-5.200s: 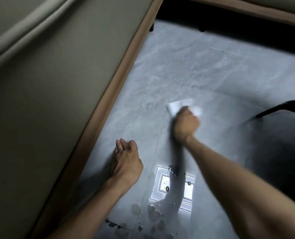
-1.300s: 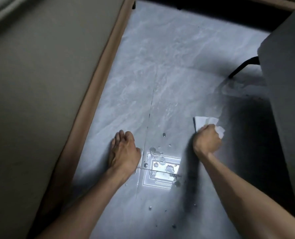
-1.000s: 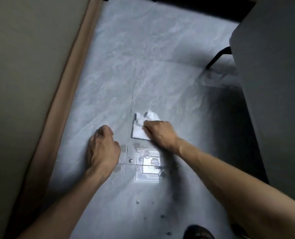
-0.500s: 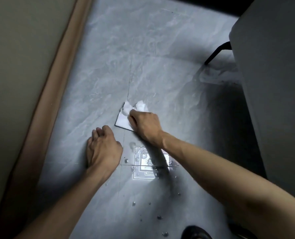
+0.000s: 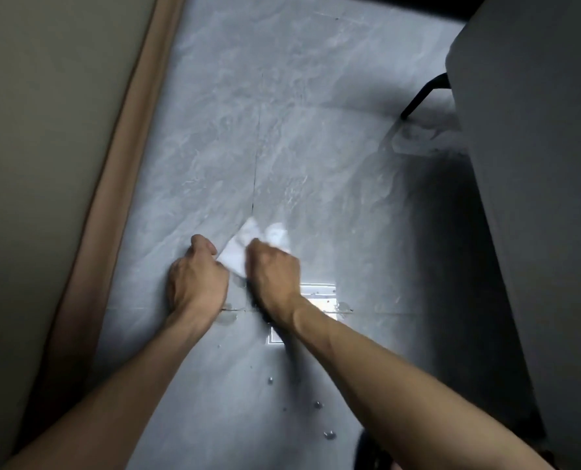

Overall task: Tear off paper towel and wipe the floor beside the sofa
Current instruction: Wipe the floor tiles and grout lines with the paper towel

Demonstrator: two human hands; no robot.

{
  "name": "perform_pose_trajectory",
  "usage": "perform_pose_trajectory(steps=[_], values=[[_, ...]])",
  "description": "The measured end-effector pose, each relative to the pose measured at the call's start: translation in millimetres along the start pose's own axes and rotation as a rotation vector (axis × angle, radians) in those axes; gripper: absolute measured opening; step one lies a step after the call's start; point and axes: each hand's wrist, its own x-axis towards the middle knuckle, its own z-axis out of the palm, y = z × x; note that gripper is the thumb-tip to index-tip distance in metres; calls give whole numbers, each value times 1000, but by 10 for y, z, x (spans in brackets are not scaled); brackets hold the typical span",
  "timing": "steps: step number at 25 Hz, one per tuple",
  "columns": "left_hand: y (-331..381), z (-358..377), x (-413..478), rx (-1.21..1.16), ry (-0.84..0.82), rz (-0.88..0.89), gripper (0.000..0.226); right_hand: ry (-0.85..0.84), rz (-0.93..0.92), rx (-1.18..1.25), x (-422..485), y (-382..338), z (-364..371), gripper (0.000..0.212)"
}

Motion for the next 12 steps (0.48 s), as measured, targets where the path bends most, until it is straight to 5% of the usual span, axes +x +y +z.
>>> perform_pose_trajectory(steps=[2,3,4,6,8,10,12], values=[[-39,1,-45,-16,-8,22,22,-168,-227,-121,-158,339,-142,16],[-39,7,-75,2,-44,61,22,-196,-189,-235,-232,729,-282,15],[-34,7,-118,37,-86,94,24,-205,-42,-300,-370,1197,-474,12],[8,1,-139,114,-152,110,30,-55,546,-268,-689,1931,-875,20],[127,44,-103,188,-159,104,31,103,941,-106,-897,2046,-878,28],[337,146,-50,305,-155,73,34,193,802,-133,-730,1476,-485,24],[504,196,-51,355,-166,29,42,166,444,2,-591,759,-173,14]])
